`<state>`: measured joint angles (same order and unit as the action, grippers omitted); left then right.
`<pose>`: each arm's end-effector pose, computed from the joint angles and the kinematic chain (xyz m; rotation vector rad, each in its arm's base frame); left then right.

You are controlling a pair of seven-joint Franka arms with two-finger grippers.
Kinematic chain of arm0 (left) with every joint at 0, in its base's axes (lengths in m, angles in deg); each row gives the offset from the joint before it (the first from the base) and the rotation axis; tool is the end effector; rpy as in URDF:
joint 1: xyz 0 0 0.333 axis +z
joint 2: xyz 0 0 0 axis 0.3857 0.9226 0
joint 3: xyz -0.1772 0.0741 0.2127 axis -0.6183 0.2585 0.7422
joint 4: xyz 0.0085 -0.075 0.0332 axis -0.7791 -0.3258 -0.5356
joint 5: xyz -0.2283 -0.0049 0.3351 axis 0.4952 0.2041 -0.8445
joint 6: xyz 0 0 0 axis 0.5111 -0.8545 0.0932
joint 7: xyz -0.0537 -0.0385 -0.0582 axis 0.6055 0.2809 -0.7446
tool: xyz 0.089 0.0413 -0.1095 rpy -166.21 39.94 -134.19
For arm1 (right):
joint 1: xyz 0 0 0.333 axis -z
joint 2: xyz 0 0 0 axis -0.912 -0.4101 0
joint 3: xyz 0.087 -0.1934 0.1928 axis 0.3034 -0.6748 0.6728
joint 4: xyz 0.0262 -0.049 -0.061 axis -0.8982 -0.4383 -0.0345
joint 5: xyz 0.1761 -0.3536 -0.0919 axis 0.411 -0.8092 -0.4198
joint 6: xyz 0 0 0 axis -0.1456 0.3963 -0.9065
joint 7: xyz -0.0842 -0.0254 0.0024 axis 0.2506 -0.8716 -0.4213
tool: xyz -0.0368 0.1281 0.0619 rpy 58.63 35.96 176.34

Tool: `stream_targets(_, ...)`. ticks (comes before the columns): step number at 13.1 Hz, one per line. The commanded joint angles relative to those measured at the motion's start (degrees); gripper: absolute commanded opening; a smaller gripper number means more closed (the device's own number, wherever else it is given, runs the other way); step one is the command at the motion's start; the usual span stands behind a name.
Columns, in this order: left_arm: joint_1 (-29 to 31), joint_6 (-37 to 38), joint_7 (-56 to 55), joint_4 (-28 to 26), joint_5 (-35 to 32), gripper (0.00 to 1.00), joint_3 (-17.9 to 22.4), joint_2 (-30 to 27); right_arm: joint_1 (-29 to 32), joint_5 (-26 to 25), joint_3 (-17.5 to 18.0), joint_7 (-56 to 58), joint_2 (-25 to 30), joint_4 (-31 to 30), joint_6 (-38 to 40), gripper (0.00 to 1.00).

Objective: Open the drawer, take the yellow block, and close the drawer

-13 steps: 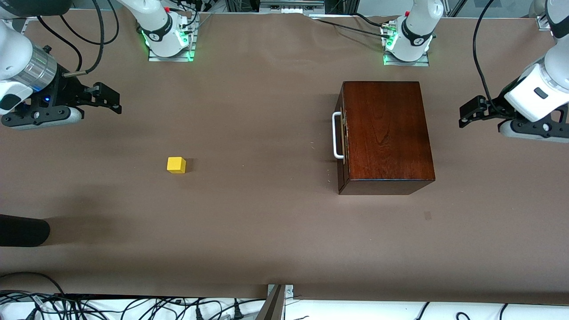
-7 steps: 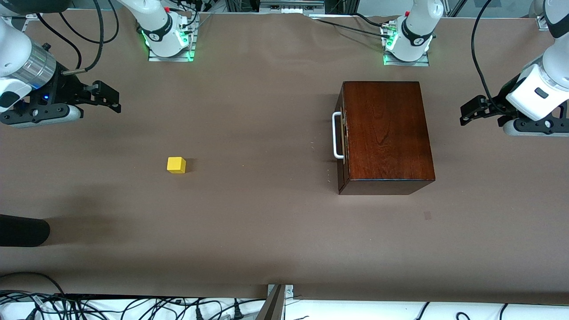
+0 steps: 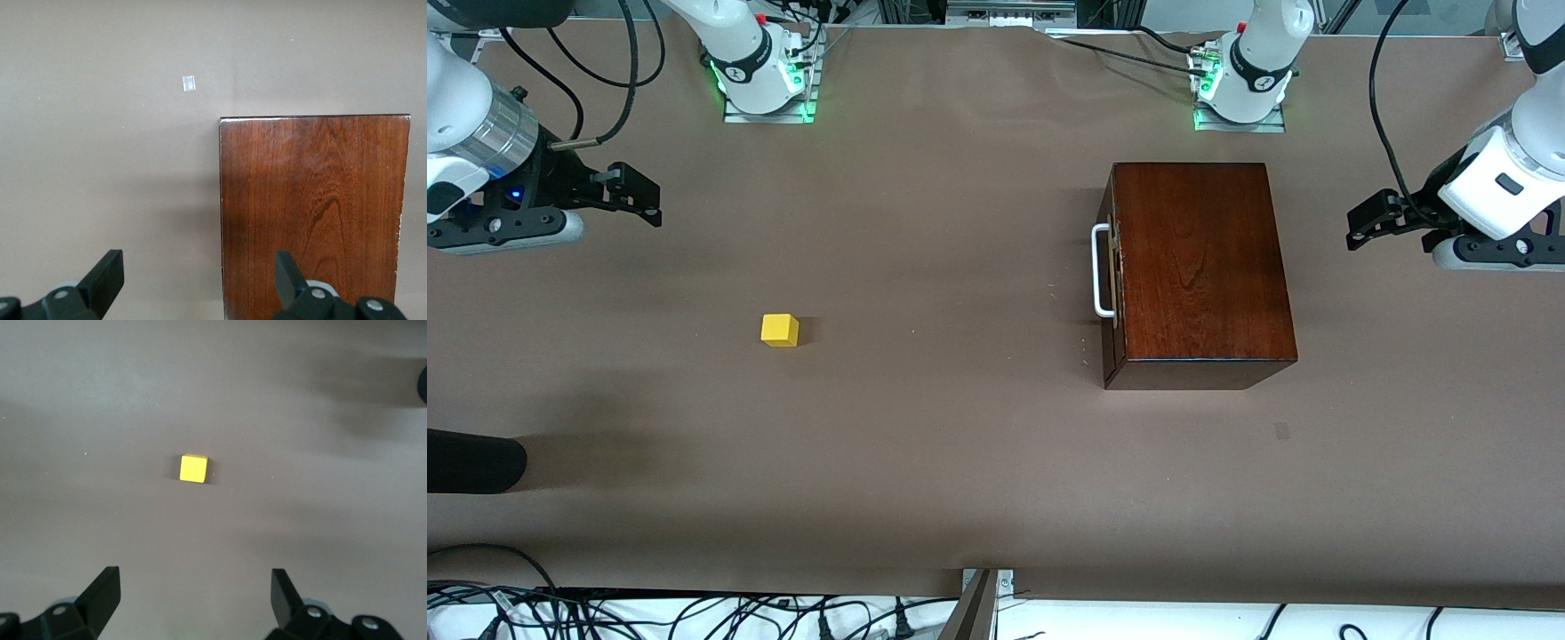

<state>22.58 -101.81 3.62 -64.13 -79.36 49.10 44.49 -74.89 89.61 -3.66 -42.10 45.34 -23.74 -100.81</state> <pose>0.5766 -0.0425 0.5134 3.1261 0.0064 -0.0745 0.5715 0.0824 0.5252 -3.1319 -0.2218 0.0643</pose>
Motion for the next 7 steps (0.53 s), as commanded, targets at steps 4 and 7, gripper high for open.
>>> stream_targets(4,-0.33,0.97,-0.15,-0.71,0.71,1.0,-0.01,-1.36,0.31,-1.08,0.11,2.56,0.53,0.8,3.82,1.0)
stream_targets(7,-0.51,0.97,-0.24,-0.62,0.62,1.0,-0.1,-1.27,0.4,-1.16,0.02,3.08,0.18,0.8,4.19,1.0)
